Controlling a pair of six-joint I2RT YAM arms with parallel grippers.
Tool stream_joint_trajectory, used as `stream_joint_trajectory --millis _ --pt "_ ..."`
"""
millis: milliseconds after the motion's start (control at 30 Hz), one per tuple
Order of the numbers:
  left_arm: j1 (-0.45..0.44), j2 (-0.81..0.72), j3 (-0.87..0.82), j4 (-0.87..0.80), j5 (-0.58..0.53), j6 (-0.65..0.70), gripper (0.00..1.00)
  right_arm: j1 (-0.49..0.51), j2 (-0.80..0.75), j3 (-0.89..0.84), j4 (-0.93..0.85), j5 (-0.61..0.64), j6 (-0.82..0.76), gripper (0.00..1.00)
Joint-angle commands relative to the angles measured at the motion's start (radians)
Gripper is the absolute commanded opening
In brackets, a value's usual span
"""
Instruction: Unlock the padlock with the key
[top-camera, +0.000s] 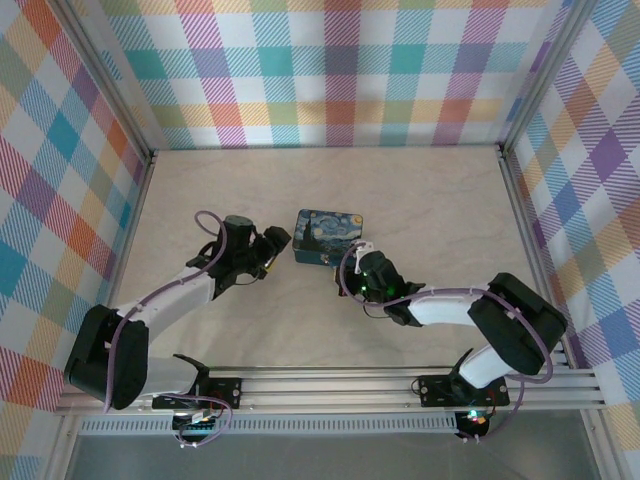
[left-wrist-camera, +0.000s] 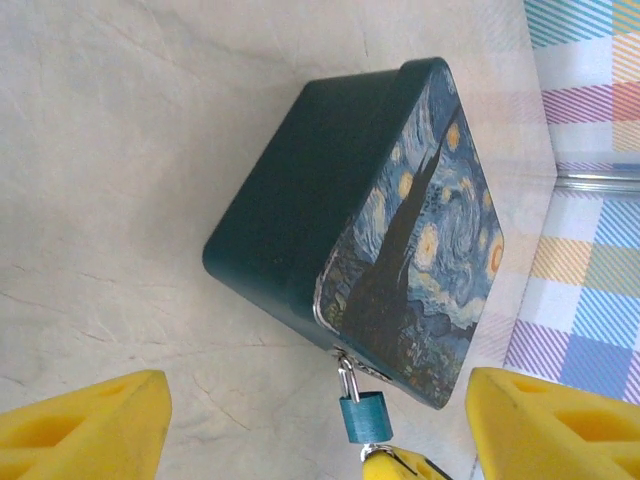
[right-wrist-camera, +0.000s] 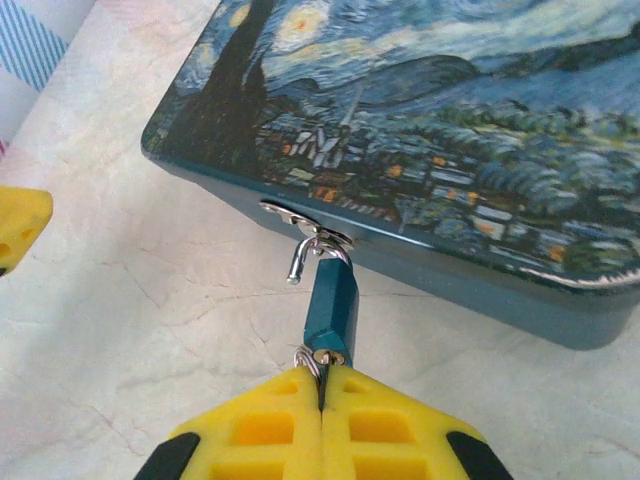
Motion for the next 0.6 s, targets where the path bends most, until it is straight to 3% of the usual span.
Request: stream_joint_trajectory --millis 0,300,567 --pt "0.026 0.012 0.058 -0.061 -0.003 0.083 0.79 -0.012 -0.01 -0.02 -0.012 -0.063 0.189 0.0" --pt "0.058 0.163 0.236 -0.155 0.04 0.27 0.89 -0.055 0.057 -0.058 0.041 -0.128 0.394 0.06" --pt "0.062 0.33 0.369 -0.188 0.087 0.362 0.91 -0.069 0.081 -0.065 0.045 -0.139 0.398 0.07"
